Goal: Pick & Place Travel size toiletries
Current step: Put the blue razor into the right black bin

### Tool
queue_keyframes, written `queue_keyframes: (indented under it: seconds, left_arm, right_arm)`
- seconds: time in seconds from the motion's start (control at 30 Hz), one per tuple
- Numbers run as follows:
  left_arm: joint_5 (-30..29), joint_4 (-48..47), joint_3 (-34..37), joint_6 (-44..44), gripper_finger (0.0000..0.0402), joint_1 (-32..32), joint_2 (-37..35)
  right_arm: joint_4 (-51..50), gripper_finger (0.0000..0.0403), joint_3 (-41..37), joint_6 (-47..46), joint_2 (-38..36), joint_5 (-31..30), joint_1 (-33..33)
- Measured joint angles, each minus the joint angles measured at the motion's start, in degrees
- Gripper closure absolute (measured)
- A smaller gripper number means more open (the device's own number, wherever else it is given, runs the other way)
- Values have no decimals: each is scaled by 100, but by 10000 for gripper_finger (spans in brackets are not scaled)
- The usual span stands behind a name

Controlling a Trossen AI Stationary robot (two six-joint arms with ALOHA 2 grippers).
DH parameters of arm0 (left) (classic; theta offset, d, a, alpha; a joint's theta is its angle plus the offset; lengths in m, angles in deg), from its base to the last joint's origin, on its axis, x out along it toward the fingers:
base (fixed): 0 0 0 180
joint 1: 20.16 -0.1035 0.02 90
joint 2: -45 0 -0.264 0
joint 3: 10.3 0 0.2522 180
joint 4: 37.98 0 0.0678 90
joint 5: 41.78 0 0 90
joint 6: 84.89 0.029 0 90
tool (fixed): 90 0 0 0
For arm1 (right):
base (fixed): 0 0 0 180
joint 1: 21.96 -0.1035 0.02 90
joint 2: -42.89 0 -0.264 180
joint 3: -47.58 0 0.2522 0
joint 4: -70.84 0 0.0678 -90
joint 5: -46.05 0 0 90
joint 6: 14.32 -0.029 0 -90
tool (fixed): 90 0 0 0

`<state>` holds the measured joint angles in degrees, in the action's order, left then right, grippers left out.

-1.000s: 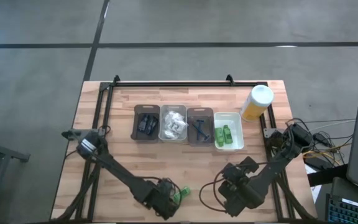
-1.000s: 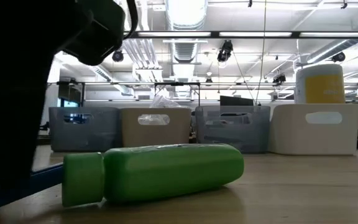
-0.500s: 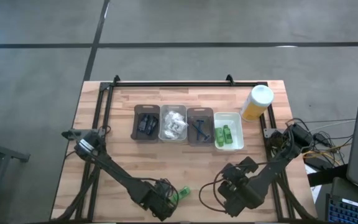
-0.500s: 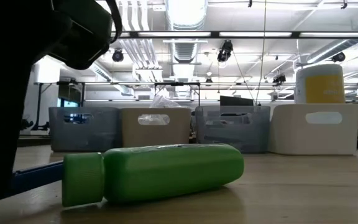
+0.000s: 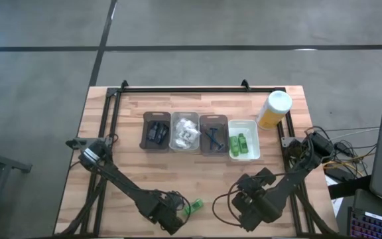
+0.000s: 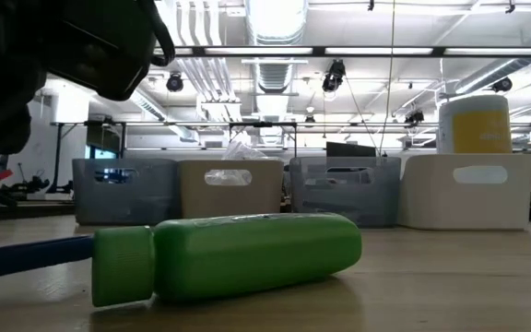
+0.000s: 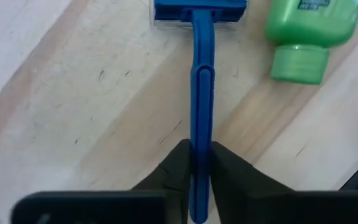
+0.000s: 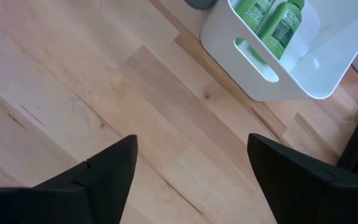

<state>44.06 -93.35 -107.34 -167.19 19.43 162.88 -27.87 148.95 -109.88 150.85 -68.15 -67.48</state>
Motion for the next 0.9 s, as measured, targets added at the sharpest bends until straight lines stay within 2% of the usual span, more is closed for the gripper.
queue_keyframes:
  seconds: [0.1, 0.3, 0.43, 0.53, 0.73, 0.9]
  left_arm:
    - [13, -22, 5, 126, 372, 0, -14]
    - [-144, -113, 44, 245, 373, -12, -228]
    - [-487, -317, 50, 308, 373, -74, -589]
    - [-974, -391, 46, 314, 373, -129, -904]
    - [-2495, -216, 32, 399, 373, -289, -1600]
    - [-3714, 252, 31, 1347, 373, -422, -2126]
  right_arm:
    - [4, 114, 0, 17, 0, 2, 0]
    - [190, 130, 0, 448, -130, -10, 7]
    - [330, 141, -4, 896, -360, -239, 110]
    - [346, 149, -4, 1164, -593, -473, 225]
    - [651, 164, -9, 1391, -1269, -1105, 323]
    - [1533, 167, -9, 2105, -1940, -1648, 308]
